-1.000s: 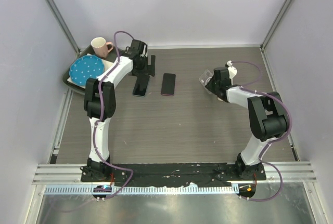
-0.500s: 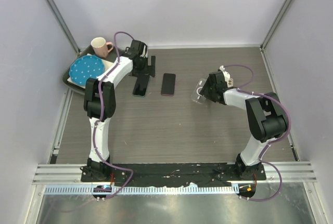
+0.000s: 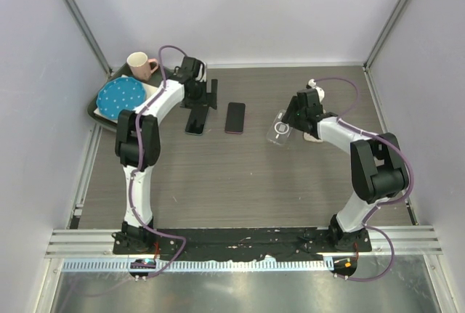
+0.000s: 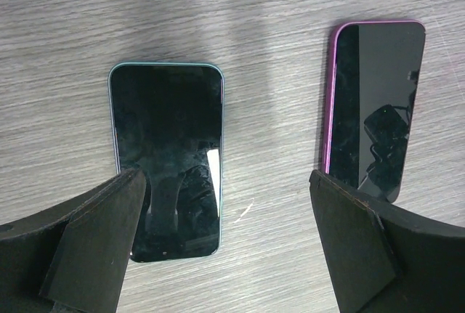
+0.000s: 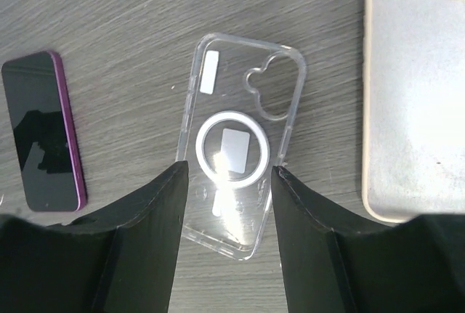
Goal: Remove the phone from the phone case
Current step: Reset both arms
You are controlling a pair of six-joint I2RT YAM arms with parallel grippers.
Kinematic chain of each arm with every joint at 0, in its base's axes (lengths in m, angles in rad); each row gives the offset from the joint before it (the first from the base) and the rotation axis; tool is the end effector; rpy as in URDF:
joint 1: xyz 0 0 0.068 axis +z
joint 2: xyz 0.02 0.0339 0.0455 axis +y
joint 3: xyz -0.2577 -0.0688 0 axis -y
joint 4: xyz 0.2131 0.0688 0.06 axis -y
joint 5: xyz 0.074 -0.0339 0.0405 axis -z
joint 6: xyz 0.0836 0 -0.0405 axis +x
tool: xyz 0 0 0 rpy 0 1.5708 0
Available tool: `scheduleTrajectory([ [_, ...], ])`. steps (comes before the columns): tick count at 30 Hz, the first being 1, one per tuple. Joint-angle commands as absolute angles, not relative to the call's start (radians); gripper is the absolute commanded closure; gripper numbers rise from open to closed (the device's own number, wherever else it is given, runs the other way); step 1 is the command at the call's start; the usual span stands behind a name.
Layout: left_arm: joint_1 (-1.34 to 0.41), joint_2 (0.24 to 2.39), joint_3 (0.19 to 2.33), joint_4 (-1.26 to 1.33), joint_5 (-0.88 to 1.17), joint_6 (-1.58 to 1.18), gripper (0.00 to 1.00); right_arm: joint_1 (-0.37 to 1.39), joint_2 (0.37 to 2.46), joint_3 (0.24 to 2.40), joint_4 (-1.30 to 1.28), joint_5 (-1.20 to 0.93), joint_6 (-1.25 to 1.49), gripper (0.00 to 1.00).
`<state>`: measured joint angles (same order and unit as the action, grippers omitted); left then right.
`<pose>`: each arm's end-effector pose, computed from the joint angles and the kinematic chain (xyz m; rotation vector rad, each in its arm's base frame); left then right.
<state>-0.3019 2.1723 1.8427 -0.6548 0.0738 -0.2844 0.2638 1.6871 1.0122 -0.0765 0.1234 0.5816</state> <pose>0.4507 -0.1468 0.1827 0.0514 2.5827 -0.3166 0.3584 0.0861 0.1760 0.4307 2.2921 0.2840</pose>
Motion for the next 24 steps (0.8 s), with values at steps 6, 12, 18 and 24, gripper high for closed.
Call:
scheduleTrajectory([
  [6,-0.307,1.952,1.769,-0.626,0.187,-0.201,0.0,0.29,1.587,1.108,-0.135,0.017,0.264,0.42],
  [12,-0.307,1.657,1.565,-0.525,0.202,-0.153,0.0,0.29,1.369,1.074,-0.172,0.063,0.132,0.11],
  [18,-0.305,1.387,1.45,-0.525,0.166,-0.062,0.0,0.29,1.128,1.086,-0.271,0.058,-0.059,0.09],
  [24,-0.288,1.079,1.33,-0.587,0.049,0.047,0.0,0.29,0.898,1.094,-0.318,0.225,-0.106,0.09],
])
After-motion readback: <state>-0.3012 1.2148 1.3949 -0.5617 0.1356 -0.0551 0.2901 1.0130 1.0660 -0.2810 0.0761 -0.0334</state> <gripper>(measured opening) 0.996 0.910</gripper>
